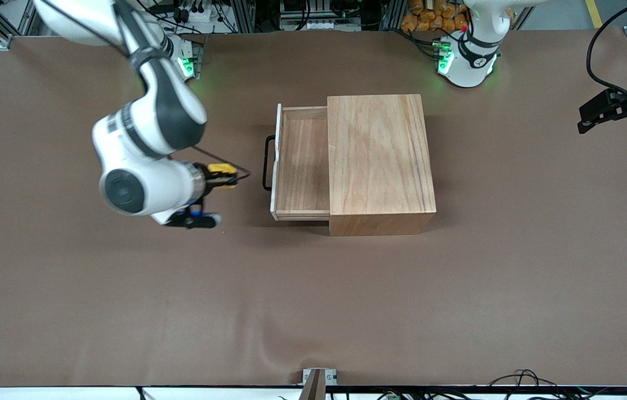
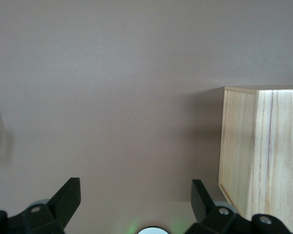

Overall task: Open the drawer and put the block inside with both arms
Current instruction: 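Carry the yellow cube with the right gripper over the open drawer, then lower the cube into the drawer and open the right gripper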

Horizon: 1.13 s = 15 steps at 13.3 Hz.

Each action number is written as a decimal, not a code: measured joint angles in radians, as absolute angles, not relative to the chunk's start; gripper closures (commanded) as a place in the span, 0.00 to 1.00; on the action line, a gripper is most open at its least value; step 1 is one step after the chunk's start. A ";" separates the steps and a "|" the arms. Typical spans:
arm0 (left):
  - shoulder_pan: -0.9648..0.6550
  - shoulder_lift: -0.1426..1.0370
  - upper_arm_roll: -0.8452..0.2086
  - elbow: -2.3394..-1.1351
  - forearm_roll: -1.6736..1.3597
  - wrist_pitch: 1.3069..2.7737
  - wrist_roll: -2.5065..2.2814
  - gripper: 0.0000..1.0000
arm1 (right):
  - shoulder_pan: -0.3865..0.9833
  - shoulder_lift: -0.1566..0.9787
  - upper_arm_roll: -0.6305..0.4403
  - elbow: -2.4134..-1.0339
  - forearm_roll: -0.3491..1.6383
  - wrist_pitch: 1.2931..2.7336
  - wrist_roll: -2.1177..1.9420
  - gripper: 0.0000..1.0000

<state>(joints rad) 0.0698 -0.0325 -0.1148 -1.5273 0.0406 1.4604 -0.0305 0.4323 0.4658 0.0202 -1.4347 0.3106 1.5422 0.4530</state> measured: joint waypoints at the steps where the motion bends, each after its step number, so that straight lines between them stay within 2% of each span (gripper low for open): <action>1: 0.071 -0.032 -0.115 -1.527 0.041 1.458 -0.032 0.00 | 0.471 0.466 0.020 -1.422 0.312 1.554 0.503 1.00; 6: 0.080 -0.032 -0.112 -1.515 0.041 1.452 -0.038 0.00 | 0.641 0.486 0.018 -1.412 0.312 1.716 0.659 1.00; 11: 0.105 -0.033 -0.110 -1.497 0.040 1.452 -0.037 0.00 | 0.687 0.584 0.014 -1.420 0.294 1.838 0.665 1.00; 12: 0.109 -0.033 -0.109 -1.497 0.040 1.452 -0.036 0.00 | 0.689 0.600 0.014 -1.421 0.290 1.846 0.665 0.83; 13: 0.110 -0.033 -0.109 -1.497 0.040 1.452 -0.036 0.00 | 0.691 0.609 0.014 -1.421 0.286 1.849 0.667 0.20; 14: 0.110 -0.033 -0.110 -1.496 0.039 1.452 -0.036 0.00 | 0.691 0.614 0.012 -1.421 0.283 1.849 0.671 0.00; 15: 0.110 -0.033 -0.110 -1.495 0.039 1.452 -0.036 0.00 | 0.691 0.613 0.008 -1.421 0.282 1.848 0.676 0.00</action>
<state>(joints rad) 0.1101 -0.0334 -0.1097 -1.4948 0.0388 1.4522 -0.0361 0.6911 0.6135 0.0083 -1.4207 0.2818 1.8478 0.6757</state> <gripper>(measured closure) 0.000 0.383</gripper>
